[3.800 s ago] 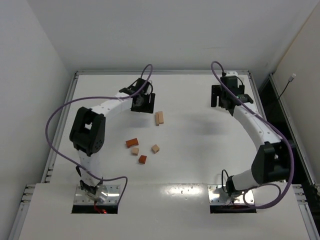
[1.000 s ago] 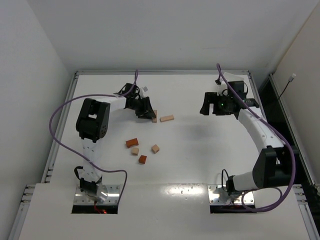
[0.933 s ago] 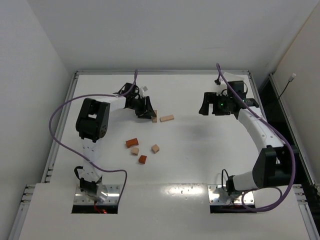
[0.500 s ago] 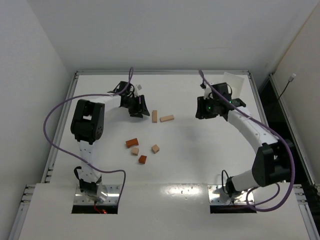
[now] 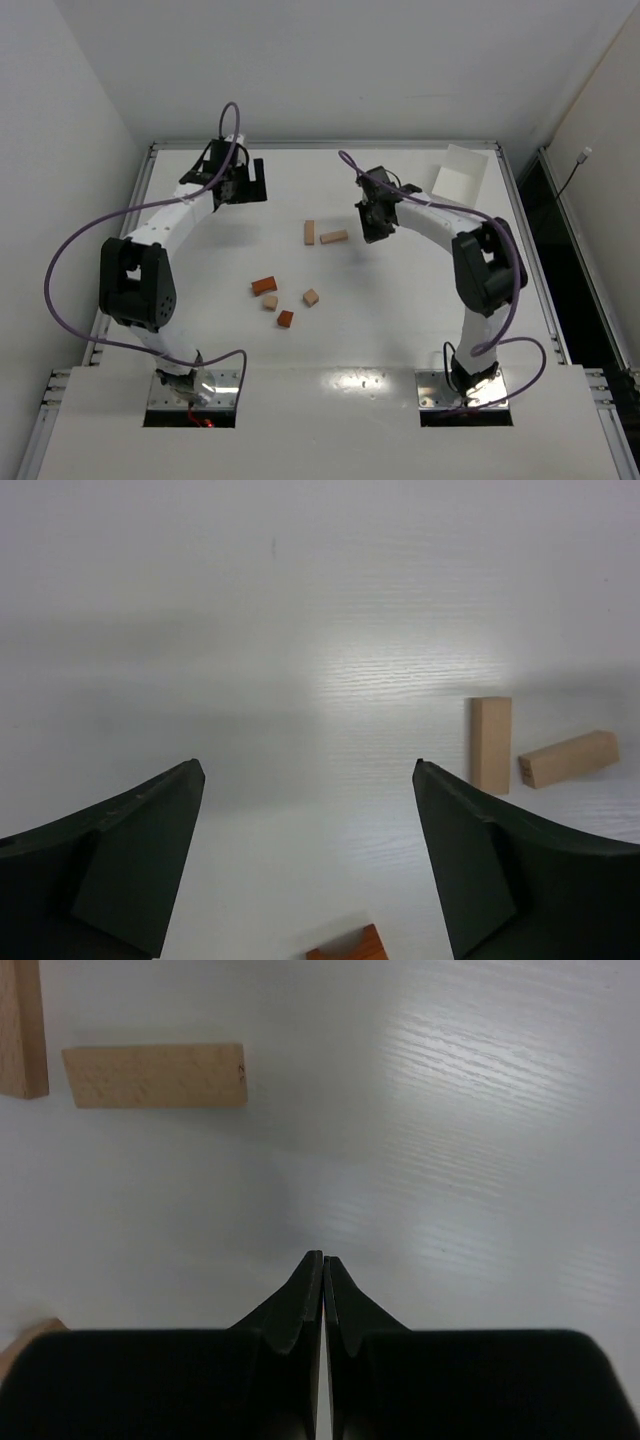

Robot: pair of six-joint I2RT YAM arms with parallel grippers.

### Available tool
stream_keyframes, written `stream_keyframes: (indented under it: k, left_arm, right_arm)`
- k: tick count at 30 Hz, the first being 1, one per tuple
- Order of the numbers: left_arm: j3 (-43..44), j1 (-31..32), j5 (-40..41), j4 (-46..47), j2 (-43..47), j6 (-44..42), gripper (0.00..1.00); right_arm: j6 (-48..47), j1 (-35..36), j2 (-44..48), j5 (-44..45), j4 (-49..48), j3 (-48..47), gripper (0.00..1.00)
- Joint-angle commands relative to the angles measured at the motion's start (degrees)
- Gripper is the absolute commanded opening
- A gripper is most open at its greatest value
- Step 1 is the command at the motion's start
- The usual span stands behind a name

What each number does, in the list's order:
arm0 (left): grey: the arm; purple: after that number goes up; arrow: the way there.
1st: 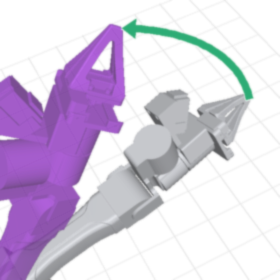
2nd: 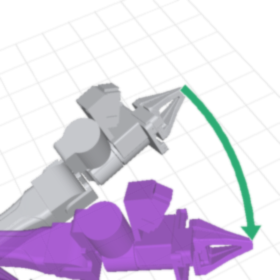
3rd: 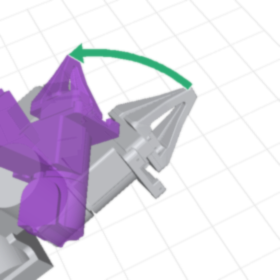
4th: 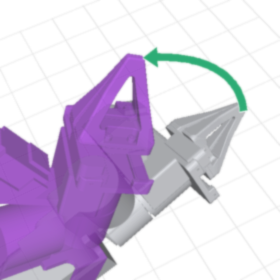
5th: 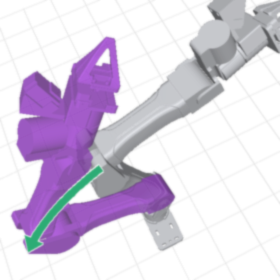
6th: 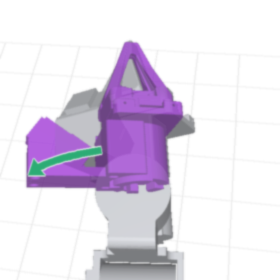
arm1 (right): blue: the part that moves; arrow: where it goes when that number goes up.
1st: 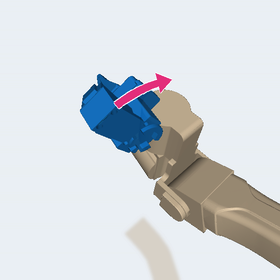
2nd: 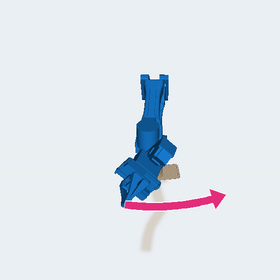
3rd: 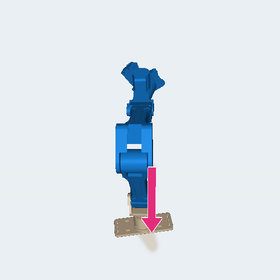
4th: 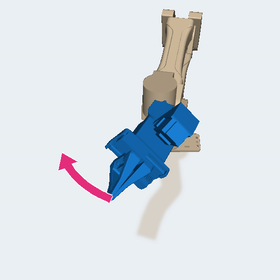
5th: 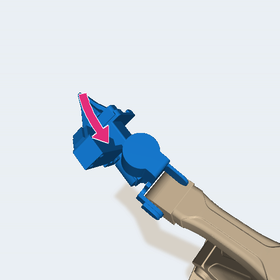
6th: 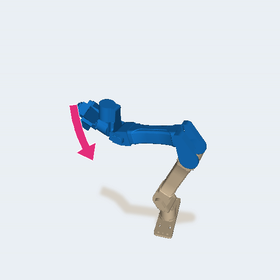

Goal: Build the wood block tower

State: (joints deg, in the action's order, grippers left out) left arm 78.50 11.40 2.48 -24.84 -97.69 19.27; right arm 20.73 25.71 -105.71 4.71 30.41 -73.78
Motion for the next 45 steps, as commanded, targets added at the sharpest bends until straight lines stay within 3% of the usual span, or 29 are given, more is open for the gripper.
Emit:
stream_keyframes:
  k: [1,6,19,31,45]
  left_arm:
    - [-1.3,-1.4,5.5,-0.8,2.4,-1.1,0.85]
    - [-2.7,-2.7,6.7,-0.8,4.3,-1.1,0.96]
    - [-3.4,-7.3,4.5,-0.3,4.3,-0.5,0.96]
    - [-3.4,-7.8,2.8,-0.3,2.7,-0.5,0.96]
    - [-2.8,-9.0,0.3,-0.3,1.6,-0.5,0.96]
  right_arm:
    - [4.8,1.5,-4.3,-1.7,1.8,-6.2,0.0]
    - [6.9,3.2,-9.0,-3.0,3.2,-10.1,0.0]
    - [9.8,6.5,-19.4,3.7,5.4,-18.9,0.0]
    - [9.8,5.9,-23.0,10.7,6.0,-22.9,0.0]
    - [9.2,5.3,-27.9,10.0,4.8,-30.2,0.0]
